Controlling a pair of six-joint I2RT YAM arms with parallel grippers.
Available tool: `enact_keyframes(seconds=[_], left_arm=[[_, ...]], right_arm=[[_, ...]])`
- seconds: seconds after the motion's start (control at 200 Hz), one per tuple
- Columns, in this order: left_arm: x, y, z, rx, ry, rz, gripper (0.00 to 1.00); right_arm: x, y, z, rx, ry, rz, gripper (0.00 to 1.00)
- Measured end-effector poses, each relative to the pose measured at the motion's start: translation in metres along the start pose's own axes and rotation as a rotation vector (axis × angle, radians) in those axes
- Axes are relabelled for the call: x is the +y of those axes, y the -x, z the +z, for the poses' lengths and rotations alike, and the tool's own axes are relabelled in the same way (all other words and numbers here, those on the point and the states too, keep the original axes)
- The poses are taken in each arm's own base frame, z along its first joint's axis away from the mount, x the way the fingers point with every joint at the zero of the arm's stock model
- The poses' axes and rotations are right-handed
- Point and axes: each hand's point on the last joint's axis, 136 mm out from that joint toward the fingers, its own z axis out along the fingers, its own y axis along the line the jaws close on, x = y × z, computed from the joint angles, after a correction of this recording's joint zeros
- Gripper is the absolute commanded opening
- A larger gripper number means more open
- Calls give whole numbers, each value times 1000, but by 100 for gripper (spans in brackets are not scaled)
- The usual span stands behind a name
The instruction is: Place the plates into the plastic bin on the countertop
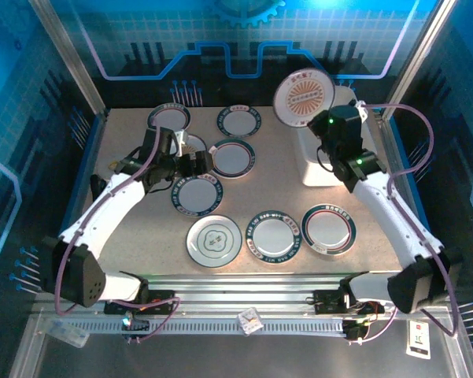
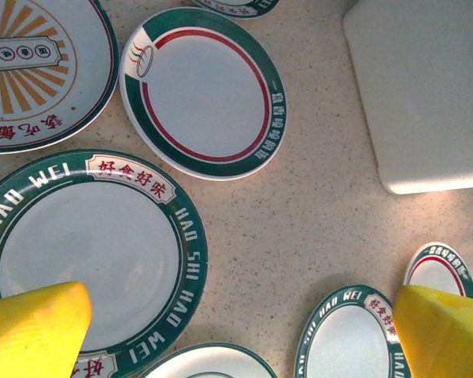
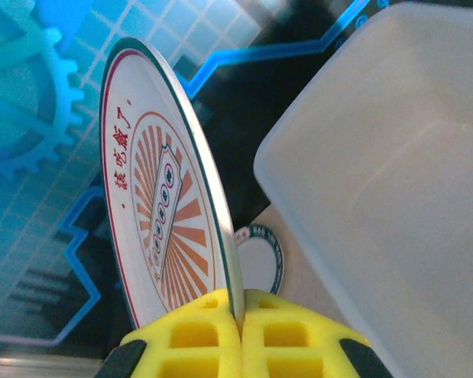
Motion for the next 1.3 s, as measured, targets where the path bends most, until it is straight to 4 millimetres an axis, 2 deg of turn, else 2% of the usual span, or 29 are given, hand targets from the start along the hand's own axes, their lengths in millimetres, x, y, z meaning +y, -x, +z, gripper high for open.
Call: enact_keyframes(seconds=[0.135, 0.23, 0.355, 0.47, 0.745, 0.971, 1.106, 1.301], left_arm=[[0, 3, 10, 19, 1, -3, 99], [-3, 7, 13, 24, -8, -3, 99], [-4, 10, 18, 31, -12, 10, 99], [-4, 12, 21, 39, -8, 13, 99], [0, 9, 32, 67, 6, 6, 99], [-1, 11, 33, 73, 9, 4, 99], [0, 11, 33, 80, 13, 2, 99], [1, 9, 35, 88, 16, -1, 99]], right_arm=[[-17, 19, 29, -38, -64, 17, 0], [-36, 28, 46, -55, -115, 37, 0], [-61, 34, 60, -69, -178, 71, 0], [-76, 33, 70, -69, -214, 81, 0], [-111, 5, 98, -18, -309, 83, 0], [-142, -33, 124, 86, -375, 82, 0], [-147, -55, 135, 183, -356, 92, 0], [-138, -84, 140, 326, -282, 103, 0]])
